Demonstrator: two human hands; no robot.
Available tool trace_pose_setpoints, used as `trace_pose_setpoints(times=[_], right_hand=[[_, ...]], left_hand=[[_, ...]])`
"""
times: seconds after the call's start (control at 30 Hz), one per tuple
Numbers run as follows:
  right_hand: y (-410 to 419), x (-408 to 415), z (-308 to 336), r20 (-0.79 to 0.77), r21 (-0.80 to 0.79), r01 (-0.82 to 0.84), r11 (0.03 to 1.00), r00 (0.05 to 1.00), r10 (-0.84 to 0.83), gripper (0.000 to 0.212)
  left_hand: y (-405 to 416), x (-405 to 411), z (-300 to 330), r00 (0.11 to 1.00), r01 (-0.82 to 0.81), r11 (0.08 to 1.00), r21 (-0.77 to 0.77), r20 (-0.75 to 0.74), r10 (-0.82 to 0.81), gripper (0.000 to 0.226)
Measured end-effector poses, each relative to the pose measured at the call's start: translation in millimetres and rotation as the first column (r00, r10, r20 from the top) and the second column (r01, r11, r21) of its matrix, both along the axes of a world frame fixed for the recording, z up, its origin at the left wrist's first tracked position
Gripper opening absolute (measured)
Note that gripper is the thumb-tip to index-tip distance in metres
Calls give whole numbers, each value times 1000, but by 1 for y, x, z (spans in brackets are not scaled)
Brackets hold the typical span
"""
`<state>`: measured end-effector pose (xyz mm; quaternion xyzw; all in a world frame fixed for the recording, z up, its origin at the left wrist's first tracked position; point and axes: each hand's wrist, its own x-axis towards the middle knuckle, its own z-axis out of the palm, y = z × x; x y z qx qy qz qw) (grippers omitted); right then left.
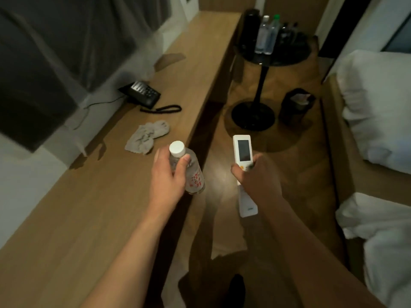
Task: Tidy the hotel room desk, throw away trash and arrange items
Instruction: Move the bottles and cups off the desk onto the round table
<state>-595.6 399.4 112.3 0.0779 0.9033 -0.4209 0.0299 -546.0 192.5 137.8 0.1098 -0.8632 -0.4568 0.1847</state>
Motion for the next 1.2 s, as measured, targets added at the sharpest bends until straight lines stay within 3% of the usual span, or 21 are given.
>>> trace_pose_setpoints(times=[0.13,0.4,0.97,1.2], right_hand=[[74,-23,5,73,-14,113,994,991,-111,52],[156,-81,4,65,-69,242,968,969,-238,49],[248,-367,12,37,-71,289,955,957,-287,44],[311,-477,-1,57,-101,307,946,951,-303,41]], left_hand=[[70,-45,5,994,109,994,24,0,-109,24],[152,-141,7,953,302,953,37,2,-302,30],[248,-452,10,920,381,901,208,10,-392,29],[306,-572,-4,910,403,901,161,34,-413,29]])
